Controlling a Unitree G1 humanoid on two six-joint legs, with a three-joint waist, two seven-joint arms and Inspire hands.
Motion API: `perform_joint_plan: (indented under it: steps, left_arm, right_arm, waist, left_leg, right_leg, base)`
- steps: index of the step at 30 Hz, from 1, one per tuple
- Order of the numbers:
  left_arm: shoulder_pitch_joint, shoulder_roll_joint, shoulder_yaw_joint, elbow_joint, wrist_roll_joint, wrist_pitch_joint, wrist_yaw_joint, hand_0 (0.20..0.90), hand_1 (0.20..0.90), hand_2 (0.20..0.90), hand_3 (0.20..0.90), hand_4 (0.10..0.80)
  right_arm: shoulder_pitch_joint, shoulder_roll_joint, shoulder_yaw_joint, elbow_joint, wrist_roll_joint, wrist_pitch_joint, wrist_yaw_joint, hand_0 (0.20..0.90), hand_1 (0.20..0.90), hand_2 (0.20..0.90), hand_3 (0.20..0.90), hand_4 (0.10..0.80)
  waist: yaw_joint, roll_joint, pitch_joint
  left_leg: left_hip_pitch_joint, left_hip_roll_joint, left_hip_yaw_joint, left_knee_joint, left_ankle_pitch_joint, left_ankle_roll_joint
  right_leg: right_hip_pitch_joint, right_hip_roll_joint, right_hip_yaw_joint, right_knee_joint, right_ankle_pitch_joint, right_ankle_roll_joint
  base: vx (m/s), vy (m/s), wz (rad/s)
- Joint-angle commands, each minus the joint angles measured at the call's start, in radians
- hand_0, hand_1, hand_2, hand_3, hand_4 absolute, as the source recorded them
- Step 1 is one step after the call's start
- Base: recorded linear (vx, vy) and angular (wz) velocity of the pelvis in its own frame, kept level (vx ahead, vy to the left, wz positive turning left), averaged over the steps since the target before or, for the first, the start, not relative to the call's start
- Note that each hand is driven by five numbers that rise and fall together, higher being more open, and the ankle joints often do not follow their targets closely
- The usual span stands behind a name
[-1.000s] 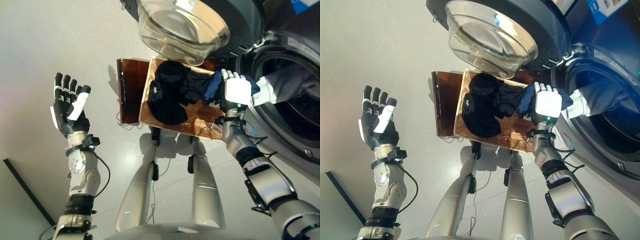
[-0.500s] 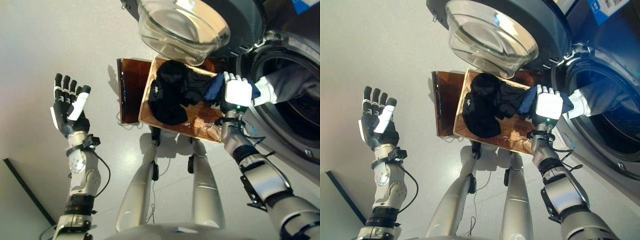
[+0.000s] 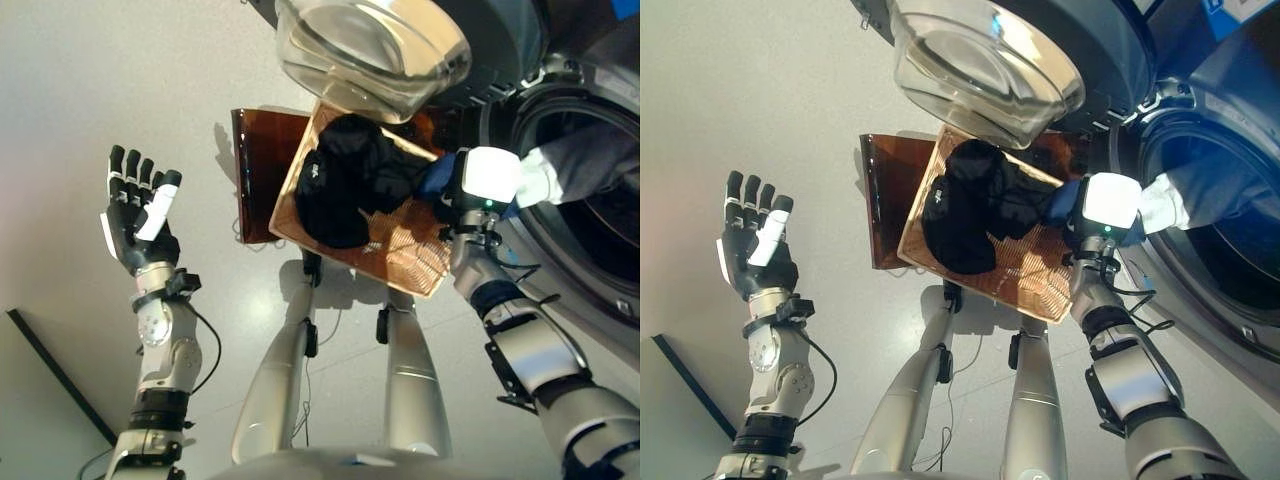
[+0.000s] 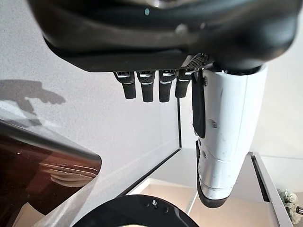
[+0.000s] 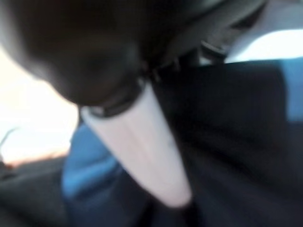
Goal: Pick up the clothes and place them into the washing machine
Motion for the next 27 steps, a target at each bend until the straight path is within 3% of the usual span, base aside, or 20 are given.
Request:
perform_joint_plan:
  steps: [1, 27]
  left_arm:
    - [0.034, 0.082, 0.058, -0.125, 0.025, -0.116, 0.015, 0.900, 0.900, 0.900, 0.900, 0.800]
    - [0.044, 0.083, 0.058, -0.099, 0.021, -0.114, -0.003, 0.900, 0.900, 0.900, 0.900, 0.800]
  right_arm:
    - [0.008, 0.004, 0.042, 0.004, 0.017, 0.008, -0.031, 0.200, 0.200, 0.200, 0.200, 0.300]
    - [-0.011, -0.071, 0.033, -0.072, -0.014, 0.009, -0.045, 0.200, 0.200, 0.200, 0.200, 0.300]
  waist:
    - [0.022, 0.000, 0.003]
    - [0.023, -0.005, -0.027]
  left_leg:
    - [0.004, -0.020, 0.009, -0.009, -0.069, -0.098]
    - [0.024, -0.013, 0.010, -0.009, -0.075, -0.094]
  right_leg:
    - [0.010, -0.029, -0.022, -0.114, 0.027, 0.032]
    - [0.023, -0.025, -0.025, -0.101, 0.010, 0.026]
  base:
    - [0.000, 0.000, 0.00]
    - [0.001, 0.000, 0.00]
